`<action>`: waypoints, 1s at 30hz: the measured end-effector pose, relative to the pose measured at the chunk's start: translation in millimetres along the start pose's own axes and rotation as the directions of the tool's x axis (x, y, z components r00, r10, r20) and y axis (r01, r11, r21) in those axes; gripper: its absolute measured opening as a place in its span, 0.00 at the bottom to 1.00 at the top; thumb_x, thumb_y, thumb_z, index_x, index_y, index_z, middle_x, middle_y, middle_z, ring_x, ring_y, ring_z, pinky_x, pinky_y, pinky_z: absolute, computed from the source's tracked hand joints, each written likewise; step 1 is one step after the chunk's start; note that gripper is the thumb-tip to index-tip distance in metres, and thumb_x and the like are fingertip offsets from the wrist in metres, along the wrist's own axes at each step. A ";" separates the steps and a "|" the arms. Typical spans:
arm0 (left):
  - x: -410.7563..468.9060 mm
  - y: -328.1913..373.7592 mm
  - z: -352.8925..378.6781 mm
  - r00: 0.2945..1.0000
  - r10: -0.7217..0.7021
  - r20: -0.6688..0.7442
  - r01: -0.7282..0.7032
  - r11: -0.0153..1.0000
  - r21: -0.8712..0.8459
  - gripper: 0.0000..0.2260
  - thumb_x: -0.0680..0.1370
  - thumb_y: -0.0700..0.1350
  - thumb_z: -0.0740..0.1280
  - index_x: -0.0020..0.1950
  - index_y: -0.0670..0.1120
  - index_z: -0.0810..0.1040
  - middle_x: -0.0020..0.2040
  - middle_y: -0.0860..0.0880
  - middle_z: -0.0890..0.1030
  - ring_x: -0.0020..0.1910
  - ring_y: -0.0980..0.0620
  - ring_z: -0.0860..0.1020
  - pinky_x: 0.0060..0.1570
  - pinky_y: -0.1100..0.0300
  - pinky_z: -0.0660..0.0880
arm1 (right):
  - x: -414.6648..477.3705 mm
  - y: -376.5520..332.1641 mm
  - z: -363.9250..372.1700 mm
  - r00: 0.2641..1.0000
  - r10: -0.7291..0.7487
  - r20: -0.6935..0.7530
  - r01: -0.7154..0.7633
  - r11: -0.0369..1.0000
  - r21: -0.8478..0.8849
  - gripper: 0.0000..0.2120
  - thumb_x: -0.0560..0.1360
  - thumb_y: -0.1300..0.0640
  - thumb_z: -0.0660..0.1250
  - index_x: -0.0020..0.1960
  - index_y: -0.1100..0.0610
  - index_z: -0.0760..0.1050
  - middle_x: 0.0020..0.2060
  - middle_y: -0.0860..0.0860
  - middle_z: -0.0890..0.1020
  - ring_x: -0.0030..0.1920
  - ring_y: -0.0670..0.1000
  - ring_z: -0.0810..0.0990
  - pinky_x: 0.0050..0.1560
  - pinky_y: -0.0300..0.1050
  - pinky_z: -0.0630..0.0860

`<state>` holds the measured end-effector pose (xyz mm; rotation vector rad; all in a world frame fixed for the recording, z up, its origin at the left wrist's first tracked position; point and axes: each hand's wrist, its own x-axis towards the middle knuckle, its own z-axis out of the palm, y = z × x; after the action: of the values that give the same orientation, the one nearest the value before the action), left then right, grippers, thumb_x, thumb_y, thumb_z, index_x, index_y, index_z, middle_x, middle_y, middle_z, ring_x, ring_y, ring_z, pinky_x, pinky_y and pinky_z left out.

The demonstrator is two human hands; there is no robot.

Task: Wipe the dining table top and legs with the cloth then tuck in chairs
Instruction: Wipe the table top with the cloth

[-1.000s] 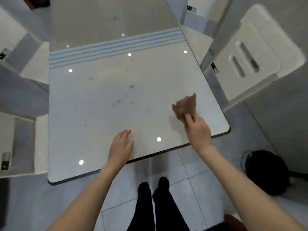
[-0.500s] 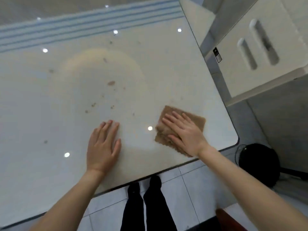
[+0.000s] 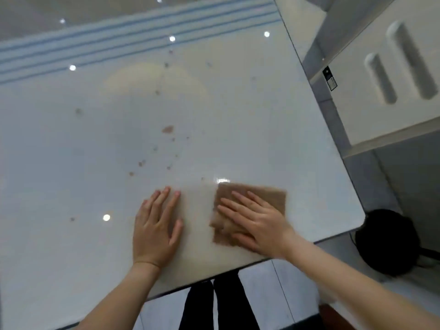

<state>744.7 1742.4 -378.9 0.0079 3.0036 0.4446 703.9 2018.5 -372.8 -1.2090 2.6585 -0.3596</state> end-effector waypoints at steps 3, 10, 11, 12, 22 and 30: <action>0.0 0.6 0.3 1.000 -0.003 -0.006 0.003 1.000 -0.010 0.26 0.74 0.52 0.57 0.72 0.47 0.68 0.72 0.46 0.68 0.72 0.46 0.64 0.71 0.49 0.58 | 12.6 86.2 -24.1 0.972 0.224 -0.076 -0.224 0.975 0.008 0.27 0.79 0.44 0.56 0.76 0.50 0.61 0.75 0.49 0.64 0.76 0.53 0.59 0.76 0.50 0.53; 0.2 -1.9 2.2 1.000 -0.003 -0.012 0.003 1.000 -0.020 0.25 0.75 0.51 0.58 0.72 0.49 0.68 0.72 0.47 0.68 0.72 0.46 0.64 0.71 0.49 0.59 | 157.9 114.9 -36.0 0.608 0.748 -0.268 -0.747 0.653 0.126 0.31 0.79 0.43 0.48 0.78 0.56 0.55 0.77 0.53 0.60 0.77 0.57 0.54 0.76 0.56 0.49; 0.5 -1.5 1.5 1.000 -0.006 -0.010 0.005 1.000 -0.019 0.25 0.75 0.51 0.58 0.72 0.49 0.67 0.72 0.47 0.68 0.72 0.46 0.64 0.71 0.49 0.59 | 159.8 79.1 -23.4 0.719 0.644 -0.262 -0.643 0.759 0.100 0.31 0.78 0.43 0.49 0.77 0.56 0.57 0.76 0.52 0.61 0.77 0.57 0.55 0.76 0.56 0.50; 0.3 -0.8 0.8 1.000 -0.008 -0.004 0.008 1.000 -0.012 0.25 0.75 0.52 0.57 0.72 0.49 0.67 0.72 0.47 0.68 0.72 0.46 0.64 0.71 0.49 0.59 | 148.7 42.5 -10.5 0.829 0.508 -0.234 -0.511 0.858 0.055 0.31 0.78 0.42 0.51 0.77 0.55 0.59 0.76 0.51 0.62 0.77 0.56 0.57 0.76 0.56 0.52; -0.3 0.3 -2.9 0.997 -0.041 0.062 0.042 0.999 -0.014 0.25 0.75 0.51 0.58 0.73 0.50 0.66 0.73 0.49 0.67 0.72 0.48 0.63 0.72 0.50 0.59 | 53.0 124.1 -34.4 0.746 0.631 -0.213 -0.636 0.770 0.051 0.29 0.79 0.43 0.51 0.77 0.53 0.59 0.76 0.52 0.63 0.76 0.57 0.58 0.76 0.57 0.52; -0.6 -2.0 -0.3 0.999 -0.023 0.045 0.023 1.000 -0.008 0.26 0.75 0.52 0.58 0.74 0.50 0.65 0.73 0.49 0.66 0.73 0.49 0.63 0.72 0.50 0.58 | 188.9 62.1 -18.6 0.884 0.417 -0.210 -0.422 0.906 0.020 0.30 0.78 0.43 0.54 0.77 0.55 0.59 0.76 0.52 0.63 0.77 0.57 0.57 0.76 0.55 0.52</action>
<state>745.3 1740.3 -379.1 -0.0168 2.9544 0.4486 532.6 1917.1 -388.7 -0.5911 3.0136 -0.3965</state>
